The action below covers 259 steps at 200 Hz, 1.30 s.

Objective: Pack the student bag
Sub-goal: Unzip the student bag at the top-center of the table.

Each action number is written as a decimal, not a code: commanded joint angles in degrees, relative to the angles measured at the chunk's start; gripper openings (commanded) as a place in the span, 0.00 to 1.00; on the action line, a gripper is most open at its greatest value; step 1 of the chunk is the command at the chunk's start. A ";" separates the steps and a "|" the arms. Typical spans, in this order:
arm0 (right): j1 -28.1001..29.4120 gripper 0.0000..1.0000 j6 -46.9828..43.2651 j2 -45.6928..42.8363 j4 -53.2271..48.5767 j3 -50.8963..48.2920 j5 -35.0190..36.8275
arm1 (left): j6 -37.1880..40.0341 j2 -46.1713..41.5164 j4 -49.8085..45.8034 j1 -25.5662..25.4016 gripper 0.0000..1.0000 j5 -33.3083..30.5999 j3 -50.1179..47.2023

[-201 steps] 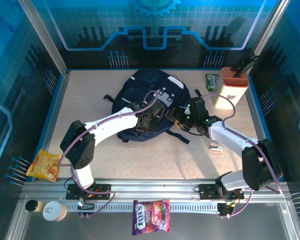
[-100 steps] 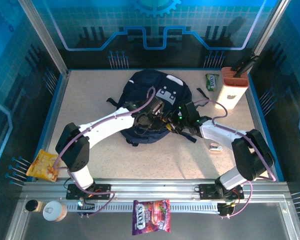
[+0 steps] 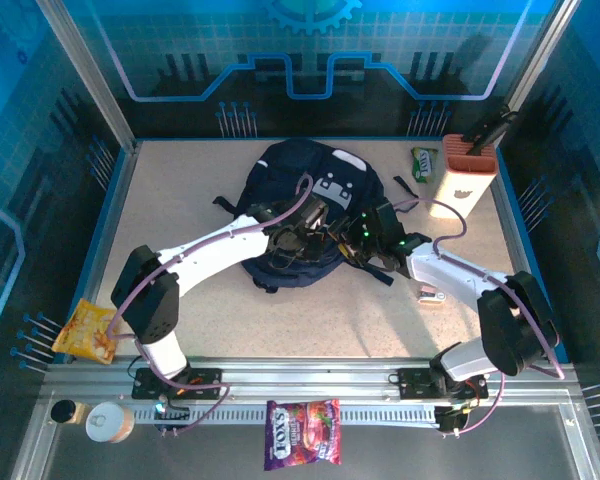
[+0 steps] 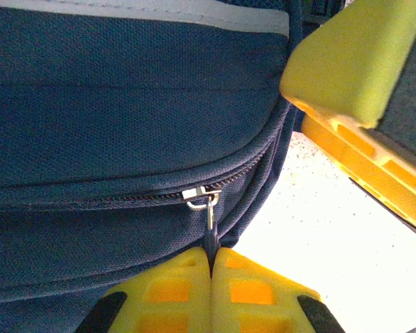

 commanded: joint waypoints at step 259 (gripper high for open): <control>-7.72 0.47 -5.62 -4.20 -2.48 -0.55 0.77 | 14.39 -9.51 4.89 6.01 0.00 4.50 -8.24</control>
